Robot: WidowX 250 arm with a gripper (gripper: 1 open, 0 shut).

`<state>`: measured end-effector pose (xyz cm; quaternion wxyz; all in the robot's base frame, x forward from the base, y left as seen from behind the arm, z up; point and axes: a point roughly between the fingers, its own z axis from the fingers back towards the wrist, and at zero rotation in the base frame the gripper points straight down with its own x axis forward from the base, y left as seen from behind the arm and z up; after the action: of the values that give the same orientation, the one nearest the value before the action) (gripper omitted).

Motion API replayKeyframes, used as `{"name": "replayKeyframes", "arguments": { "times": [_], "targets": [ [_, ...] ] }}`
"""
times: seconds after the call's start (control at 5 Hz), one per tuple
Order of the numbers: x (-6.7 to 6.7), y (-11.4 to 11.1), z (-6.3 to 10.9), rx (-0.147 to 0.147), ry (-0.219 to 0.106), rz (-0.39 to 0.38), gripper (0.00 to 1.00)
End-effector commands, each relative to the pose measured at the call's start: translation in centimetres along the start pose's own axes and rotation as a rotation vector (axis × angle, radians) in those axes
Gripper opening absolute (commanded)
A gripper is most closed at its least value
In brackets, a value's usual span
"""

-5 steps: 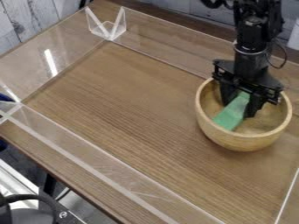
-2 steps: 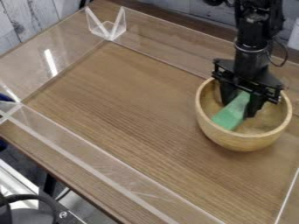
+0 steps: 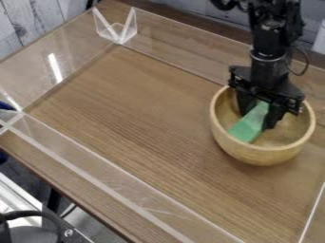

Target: Remove the green block from inside the brown bowl and put it on the table

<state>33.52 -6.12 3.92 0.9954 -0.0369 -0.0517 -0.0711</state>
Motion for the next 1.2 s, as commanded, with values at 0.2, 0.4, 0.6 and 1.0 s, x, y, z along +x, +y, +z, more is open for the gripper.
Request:
{"name": "replayKeyframes", "arguments": {
  "times": [0.2, 0.4, 0.6, 1.0],
  "targets": [
    [0.8, 0.4, 3.5, -0.008, -0.104, 0.030, 0.00],
    [0.3, 0.3, 4.0, -0.002, -0.117, 0.043, 0.00],
    [0.3, 0.4, 4.6, -0.025, -0.108, 0.074, 0.00],
    [0.2, 0.8, 5.8, -0.032, -0.098, 0.128, 0.00]
  ]
}}
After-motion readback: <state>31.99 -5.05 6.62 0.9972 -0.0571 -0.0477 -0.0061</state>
